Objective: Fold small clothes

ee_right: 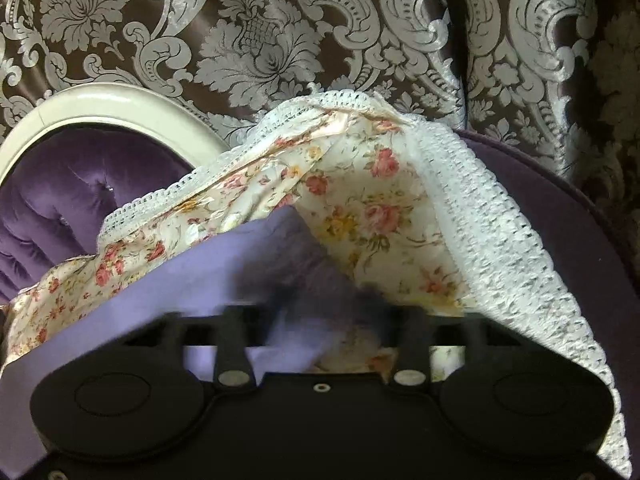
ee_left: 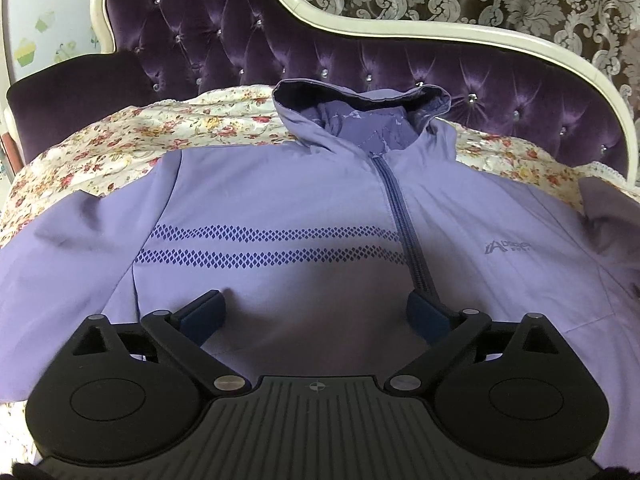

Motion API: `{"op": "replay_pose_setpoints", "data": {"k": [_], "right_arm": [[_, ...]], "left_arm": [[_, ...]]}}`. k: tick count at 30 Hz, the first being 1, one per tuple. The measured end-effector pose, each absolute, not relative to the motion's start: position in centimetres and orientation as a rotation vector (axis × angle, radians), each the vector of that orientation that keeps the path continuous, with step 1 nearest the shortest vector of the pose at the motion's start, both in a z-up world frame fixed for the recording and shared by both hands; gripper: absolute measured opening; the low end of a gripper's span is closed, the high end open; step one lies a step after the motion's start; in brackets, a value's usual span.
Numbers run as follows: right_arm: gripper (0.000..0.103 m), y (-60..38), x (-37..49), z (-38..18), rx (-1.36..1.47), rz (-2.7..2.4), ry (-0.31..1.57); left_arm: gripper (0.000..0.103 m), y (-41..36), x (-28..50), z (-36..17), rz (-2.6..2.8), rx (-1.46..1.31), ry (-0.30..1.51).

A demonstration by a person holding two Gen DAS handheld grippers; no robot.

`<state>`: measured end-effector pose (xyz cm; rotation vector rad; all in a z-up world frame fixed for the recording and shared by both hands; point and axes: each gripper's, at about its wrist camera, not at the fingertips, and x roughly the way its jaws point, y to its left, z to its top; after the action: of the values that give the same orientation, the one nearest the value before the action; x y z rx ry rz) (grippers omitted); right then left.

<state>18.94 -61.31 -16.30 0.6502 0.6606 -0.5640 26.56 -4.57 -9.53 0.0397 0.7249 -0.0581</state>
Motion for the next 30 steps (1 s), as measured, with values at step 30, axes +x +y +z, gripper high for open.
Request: {"op": "replay_pose_setpoints", "data": {"k": [30], "right_arm": [[0.020,-54.1,15.5,3.7,0.513,-0.203,0.285]], "left_arm": [[0.084,-23.7,31.9,-11.3,-0.411,0.126,0.932]]}}
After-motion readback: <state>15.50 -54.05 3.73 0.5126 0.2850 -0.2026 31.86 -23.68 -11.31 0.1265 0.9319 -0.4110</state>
